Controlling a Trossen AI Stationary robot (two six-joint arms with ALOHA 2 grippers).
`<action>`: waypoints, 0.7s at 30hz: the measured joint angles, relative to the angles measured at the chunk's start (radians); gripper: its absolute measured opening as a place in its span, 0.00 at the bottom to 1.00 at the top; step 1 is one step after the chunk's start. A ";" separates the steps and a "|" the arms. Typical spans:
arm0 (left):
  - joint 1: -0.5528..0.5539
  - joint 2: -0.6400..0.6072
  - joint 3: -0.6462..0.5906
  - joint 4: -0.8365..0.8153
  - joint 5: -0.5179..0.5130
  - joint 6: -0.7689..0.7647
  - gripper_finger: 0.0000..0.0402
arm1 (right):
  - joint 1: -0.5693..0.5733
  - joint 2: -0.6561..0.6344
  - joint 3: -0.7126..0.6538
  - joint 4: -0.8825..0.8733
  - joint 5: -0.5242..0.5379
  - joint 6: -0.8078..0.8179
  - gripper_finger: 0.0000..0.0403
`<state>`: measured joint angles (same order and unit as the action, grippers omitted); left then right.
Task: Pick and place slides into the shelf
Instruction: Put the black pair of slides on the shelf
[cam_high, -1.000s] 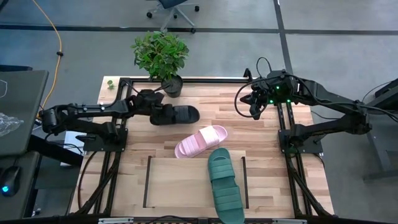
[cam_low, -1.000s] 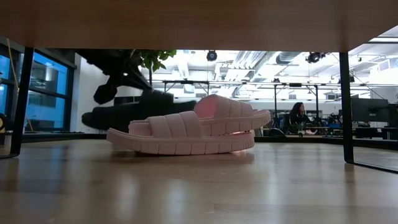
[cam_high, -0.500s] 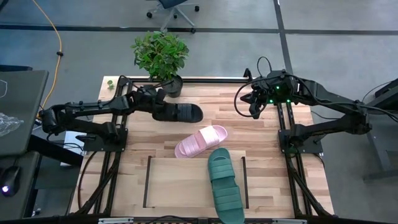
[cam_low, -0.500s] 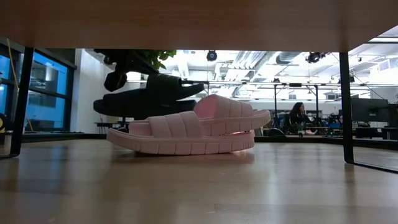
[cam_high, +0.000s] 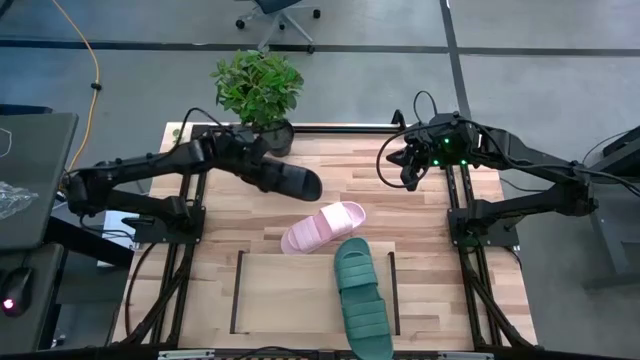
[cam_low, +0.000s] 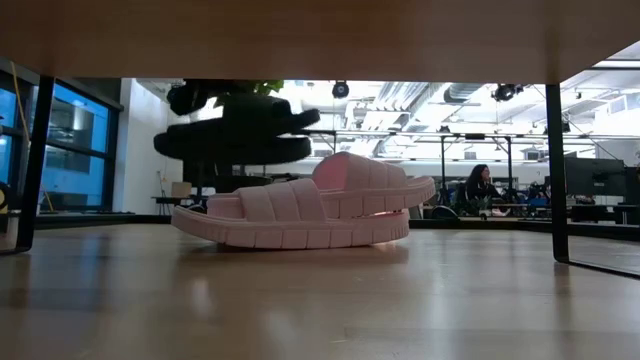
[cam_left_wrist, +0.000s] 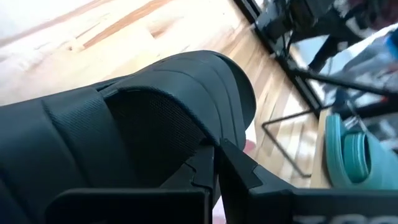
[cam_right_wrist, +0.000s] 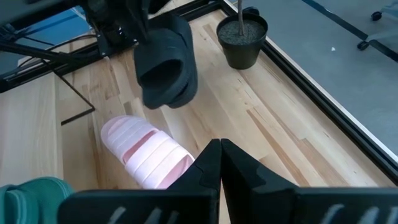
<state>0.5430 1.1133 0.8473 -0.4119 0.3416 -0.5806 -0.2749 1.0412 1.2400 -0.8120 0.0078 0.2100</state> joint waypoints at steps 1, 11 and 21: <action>0.000 0.000 0.024 -0.041 -0.002 0.023 0.00 | 0.000 0.000 0.000 0.000 0.003 0.000 0.00; 0.000 0.000 0.207 -0.258 -0.020 0.150 0.00 | 0.000 0.000 0.000 0.000 0.009 0.001 0.00; 0.000 0.000 0.363 -0.534 -0.020 0.285 0.00 | 0.000 0.000 0.000 0.000 0.008 0.017 0.00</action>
<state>0.5430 1.1137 1.2103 -0.9463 0.3221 -0.2954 -0.2749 1.0412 1.2400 -0.8122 0.0161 0.2272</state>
